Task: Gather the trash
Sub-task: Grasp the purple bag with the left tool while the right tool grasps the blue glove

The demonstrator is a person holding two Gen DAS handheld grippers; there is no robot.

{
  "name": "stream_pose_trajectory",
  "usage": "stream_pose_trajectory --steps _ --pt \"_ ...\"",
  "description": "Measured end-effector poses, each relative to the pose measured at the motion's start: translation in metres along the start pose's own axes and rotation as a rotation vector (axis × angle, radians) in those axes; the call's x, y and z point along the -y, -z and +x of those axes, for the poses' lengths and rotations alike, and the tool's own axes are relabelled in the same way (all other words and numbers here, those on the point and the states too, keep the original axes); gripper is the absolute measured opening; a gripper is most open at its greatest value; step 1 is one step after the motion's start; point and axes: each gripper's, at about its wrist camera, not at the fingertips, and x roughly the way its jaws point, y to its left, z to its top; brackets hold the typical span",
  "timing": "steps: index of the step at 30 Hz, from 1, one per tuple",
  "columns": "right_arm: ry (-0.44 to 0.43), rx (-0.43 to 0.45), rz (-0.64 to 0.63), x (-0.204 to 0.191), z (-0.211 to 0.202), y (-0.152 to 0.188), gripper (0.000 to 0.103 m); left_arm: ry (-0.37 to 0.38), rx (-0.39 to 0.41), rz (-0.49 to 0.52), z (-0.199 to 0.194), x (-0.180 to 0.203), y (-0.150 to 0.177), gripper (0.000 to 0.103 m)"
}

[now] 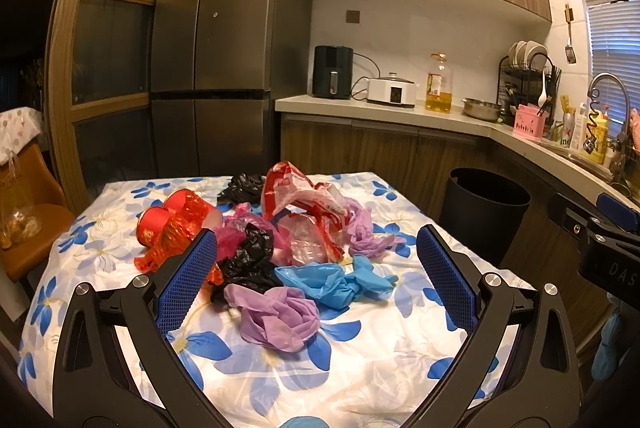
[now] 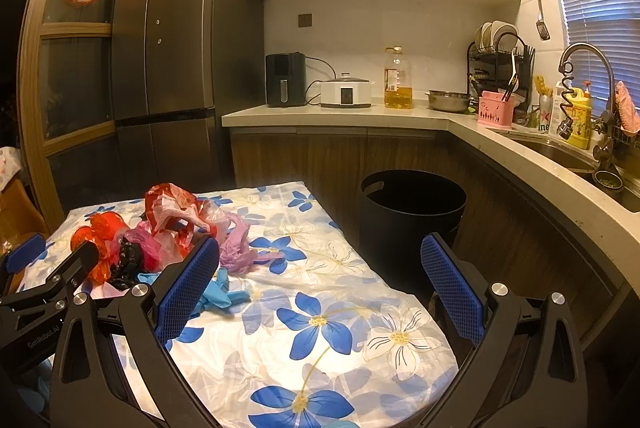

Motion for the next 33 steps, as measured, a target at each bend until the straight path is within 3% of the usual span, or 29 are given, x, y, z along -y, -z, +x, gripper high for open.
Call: stream_pose_trajectory --steps 6,13,18,20,29,33 --pt "-0.034 -0.006 -0.013 -0.005 0.015 0.009 0.098 0.003 -0.004 -0.04 0.008 -0.015 0.013 0.098" --pt "-0.098 -0.029 -0.028 -0.019 0.046 0.027 0.098 -0.077 -0.014 -0.087 0.02 -0.046 0.037 0.098" --pt "-0.156 -0.076 -0.039 -0.034 0.077 0.043 0.09 -0.095 -0.038 -0.102 0.031 -0.058 0.047 0.098" --pt "-0.181 -0.093 -0.049 -0.041 0.089 0.049 0.082 -0.1 -0.043 -0.112 0.035 -0.062 0.05 0.098" --pt "-0.307 -0.212 -0.083 -0.078 0.144 0.078 0.064 -0.102 -0.061 -0.146 0.051 -0.075 0.059 0.096" --pt "-0.327 -0.26 -0.103 -0.087 0.159 0.086 0.048 -0.091 -0.073 -0.148 0.058 -0.073 0.062 0.093"
